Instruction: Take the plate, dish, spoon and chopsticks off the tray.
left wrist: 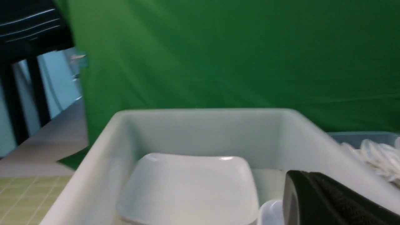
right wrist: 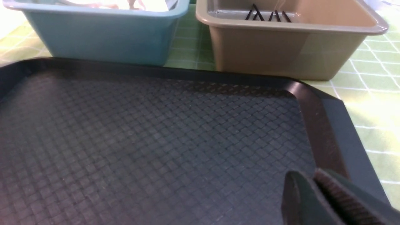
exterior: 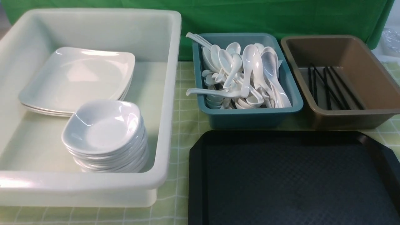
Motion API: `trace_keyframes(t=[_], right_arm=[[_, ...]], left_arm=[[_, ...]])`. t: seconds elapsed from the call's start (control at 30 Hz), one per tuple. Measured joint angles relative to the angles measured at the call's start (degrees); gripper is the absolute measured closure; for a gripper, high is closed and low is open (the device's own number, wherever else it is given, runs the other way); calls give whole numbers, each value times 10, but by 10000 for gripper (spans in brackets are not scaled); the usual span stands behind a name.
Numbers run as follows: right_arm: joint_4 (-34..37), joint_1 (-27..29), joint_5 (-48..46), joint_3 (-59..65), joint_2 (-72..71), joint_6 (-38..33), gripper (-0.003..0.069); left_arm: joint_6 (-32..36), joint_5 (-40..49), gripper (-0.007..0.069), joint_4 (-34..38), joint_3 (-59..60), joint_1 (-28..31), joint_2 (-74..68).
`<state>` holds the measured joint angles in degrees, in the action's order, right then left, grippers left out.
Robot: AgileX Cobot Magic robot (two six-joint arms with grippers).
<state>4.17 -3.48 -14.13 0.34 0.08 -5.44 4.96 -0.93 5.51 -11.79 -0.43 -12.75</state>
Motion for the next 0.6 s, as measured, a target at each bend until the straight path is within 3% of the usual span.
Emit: trace_keyframes(t=[0.2, 0.37, 0.6], right_arm=[[0, 0, 0, 0, 0, 0, 548], [0, 0, 0, 0, 0, 0, 533], [0, 0, 0, 0, 0, 0, 512]], left_arm=[[-9, 39, 615, 5, 109, 60, 111], [-10, 131, 615, 17, 122, 67, 128], [-11, 139, 615, 21, 122, 67, 128]])
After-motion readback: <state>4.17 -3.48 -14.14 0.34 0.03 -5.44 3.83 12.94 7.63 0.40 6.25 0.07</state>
